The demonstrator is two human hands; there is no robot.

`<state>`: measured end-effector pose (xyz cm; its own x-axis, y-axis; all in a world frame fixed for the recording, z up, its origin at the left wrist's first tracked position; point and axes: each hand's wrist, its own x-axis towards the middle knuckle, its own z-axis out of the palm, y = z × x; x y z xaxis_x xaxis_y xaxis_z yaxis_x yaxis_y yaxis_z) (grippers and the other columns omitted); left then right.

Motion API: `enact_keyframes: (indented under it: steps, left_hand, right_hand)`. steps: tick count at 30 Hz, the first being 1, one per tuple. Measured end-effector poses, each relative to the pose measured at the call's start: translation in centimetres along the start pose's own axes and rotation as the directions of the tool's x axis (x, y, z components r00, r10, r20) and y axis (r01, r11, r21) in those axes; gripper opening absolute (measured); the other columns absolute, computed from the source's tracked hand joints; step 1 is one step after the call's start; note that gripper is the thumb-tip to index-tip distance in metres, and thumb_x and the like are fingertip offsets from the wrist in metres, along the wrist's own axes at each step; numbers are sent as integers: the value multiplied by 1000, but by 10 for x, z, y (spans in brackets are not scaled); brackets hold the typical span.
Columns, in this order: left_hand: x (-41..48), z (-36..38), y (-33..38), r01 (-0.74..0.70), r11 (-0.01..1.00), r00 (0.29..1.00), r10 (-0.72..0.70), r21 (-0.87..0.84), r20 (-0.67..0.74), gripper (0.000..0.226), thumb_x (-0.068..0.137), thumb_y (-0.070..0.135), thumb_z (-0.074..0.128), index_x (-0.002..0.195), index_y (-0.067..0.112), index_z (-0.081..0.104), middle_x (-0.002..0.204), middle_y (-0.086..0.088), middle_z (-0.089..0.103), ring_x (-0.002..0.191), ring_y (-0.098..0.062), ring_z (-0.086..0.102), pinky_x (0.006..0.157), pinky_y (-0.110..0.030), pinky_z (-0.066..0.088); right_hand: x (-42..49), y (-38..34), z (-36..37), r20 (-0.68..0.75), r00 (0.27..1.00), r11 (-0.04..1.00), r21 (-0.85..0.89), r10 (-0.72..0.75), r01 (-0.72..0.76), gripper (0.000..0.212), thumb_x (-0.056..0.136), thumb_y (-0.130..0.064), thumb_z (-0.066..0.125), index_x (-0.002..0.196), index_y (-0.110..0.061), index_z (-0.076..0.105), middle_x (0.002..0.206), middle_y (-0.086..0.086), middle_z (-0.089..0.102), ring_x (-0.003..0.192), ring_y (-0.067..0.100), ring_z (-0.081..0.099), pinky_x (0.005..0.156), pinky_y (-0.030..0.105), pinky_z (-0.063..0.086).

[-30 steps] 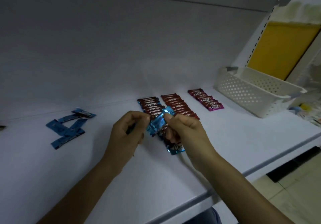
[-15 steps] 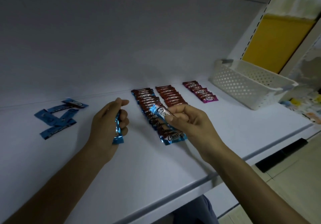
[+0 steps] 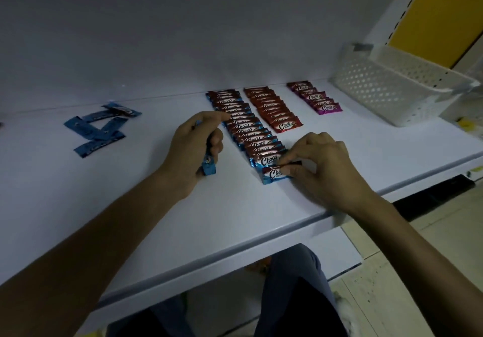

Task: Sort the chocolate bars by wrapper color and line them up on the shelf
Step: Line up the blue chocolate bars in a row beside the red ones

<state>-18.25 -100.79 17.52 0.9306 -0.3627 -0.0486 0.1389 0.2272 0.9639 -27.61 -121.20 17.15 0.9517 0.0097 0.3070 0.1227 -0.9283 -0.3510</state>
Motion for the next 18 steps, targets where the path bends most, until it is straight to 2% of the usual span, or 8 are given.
enact_keyframes:
  steps: [2, 6, 9, 11, 15, 18]
  left_hand:
    - [2, -1, 1, 21, 998, 1000, -21, -55, 0, 22, 98, 7, 41, 99, 16, 61, 52, 8, 49, 47, -4, 44, 43, -15, 38]
    - [5, -6, 4, 81, 961, 997, -80, -263, 14, 30, 94, -3, 37, 100, 14, 61, 64, 3, 55, 56, -6, 51, 48, -15, 43]
    - [3, -6, 6, 80, 955, 997, -81, -286, 9, 28, 97, 0, 40, 109, 15, 61, 73, 1, 65, 60, -7, 60, 50, -16, 47]
    - [1, -4, 7, 82, 943, 996, -72, -321, 45, 26, 98, 4, 43, 116, 14, 59, 85, 0, 71, 67, -9, 67, 50, -17, 49]
    - [2, -4, 6, 124, 922, 991, -100, -368, 85, 31, 98, 7, 43, 126, 13, 56, 106, -1, 72, 84, -18, 72, 54, -22, 55]
    - [3, -8, 9, 161, 877, 987, -133, -453, 94, 34, 99, 9, 41, 130, 11, 55, 115, -4, 70, 89, -18, 71, 66, -30, 60]
  right_hand:
    - [3, -1, 2, -47, 999, 999, -42, -11, 9, 18, 80, -33, 72, 97, -29, 73, 104, -5, 65, 100, 17, 50, 76, 31, 26]
    - [8, -2, 7, -82, 995, 992, -115, -56, 47, 19, 78, -29, 76, 96, -25, 73, 101, -1, 66, 96, 20, 53, 74, 31, 25]
    - [9, -4, 10, -123, 991, 992, -119, -43, 28, 21, 80, -30, 75, 99, -25, 70, 105, -3, 66, 99, 19, 53, 77, 29, 26]
    - [10, -14, 10, -193, 981, 999, -31, -15, 9, 16, 83, -30, 71, 97, -24, 69, 103, -6, 67, 96, 11, 51, 77, 27, 26]
    - [19, -48, 16, -241, 968, 980, 167, -70, 112, 13, 87, -34, 62, 96, -26, 66, 87, -11, 67, 79, 6, 57, 74, 30, 42]
    - [32, -70, 25, -229, 963, 969, 163, -144, 184, 28, 83, -37, 66, 106, -22, 65, 89, -7, 66, 76, 3, 57, 71, 34, 51]
